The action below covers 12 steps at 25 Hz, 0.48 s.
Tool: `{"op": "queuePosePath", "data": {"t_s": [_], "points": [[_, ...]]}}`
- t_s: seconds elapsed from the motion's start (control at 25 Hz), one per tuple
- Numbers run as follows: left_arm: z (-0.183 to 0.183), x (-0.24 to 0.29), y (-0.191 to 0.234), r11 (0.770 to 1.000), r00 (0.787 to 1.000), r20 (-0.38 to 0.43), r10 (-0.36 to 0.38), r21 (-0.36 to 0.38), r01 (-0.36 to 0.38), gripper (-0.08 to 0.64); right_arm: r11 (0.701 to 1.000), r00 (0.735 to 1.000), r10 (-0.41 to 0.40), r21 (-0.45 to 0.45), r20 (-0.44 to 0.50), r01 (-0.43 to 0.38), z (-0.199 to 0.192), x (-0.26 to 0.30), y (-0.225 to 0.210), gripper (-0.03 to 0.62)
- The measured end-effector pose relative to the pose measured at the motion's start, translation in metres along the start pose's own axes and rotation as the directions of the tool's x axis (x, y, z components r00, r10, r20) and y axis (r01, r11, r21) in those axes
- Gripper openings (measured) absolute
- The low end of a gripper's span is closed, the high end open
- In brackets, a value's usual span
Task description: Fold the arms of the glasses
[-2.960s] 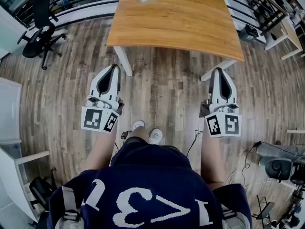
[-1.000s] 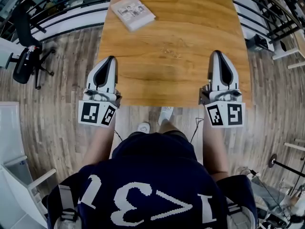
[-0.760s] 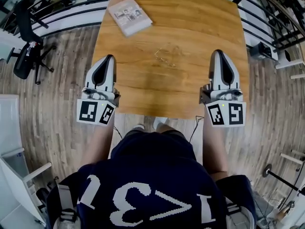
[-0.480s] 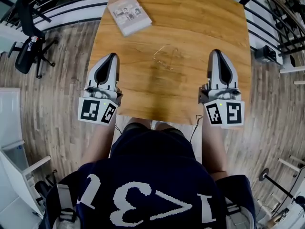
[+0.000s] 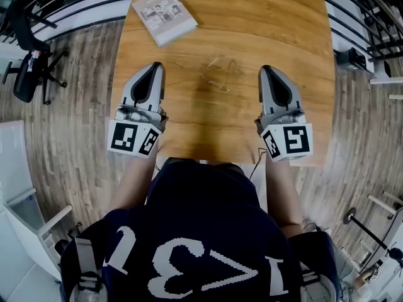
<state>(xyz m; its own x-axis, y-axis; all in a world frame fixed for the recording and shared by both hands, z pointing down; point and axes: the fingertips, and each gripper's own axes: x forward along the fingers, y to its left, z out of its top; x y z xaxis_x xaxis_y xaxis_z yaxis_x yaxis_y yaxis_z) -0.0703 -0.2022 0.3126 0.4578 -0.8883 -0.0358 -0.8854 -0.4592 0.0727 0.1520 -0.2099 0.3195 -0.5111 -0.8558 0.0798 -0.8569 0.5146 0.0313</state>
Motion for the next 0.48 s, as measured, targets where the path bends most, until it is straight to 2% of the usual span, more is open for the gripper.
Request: {"op": "queuePosePath", "data": {"t_s": [0.08, 0.2, 0.36, 0.48], "points": [[-0.008, 0.007, 0.004, 1.000, 1.000, -0.015, -0.022, -0.011, 0.022, 0.017, 0.999, 0.994, 0.029, -0.018, -0.107, -0.031, -0.029, 0.014, 0.015, 0.029], [-0.021, 0.016, 0.013, 0.998, 0.998, -0.037, -0.050, -0.028, 0.049, 0.017, 0.994, 0.963, 0.068, -0.068, -0.259, -0.089, -0.073, 0.035, 0.044, 0.029], [-0.036, 0.024, 0.021, 0.996, 0.995, -0.066, -0.075, -0.043, 0.072, 0.017, 0.966, 0.896, 0.068, -0.195, -0.438, -0.168, -0.139, 0.051, 0.074, 0.031], [-0.043, 0.025, 0.026, 0.995, 0.992, -0.084, -0.092, -0.049, 0.088, 0.017, 0.926, 0.830, 0.037, -0.294, -0.556, -0.238, -0.183, 0.056, 0.087, 0.065]]}}
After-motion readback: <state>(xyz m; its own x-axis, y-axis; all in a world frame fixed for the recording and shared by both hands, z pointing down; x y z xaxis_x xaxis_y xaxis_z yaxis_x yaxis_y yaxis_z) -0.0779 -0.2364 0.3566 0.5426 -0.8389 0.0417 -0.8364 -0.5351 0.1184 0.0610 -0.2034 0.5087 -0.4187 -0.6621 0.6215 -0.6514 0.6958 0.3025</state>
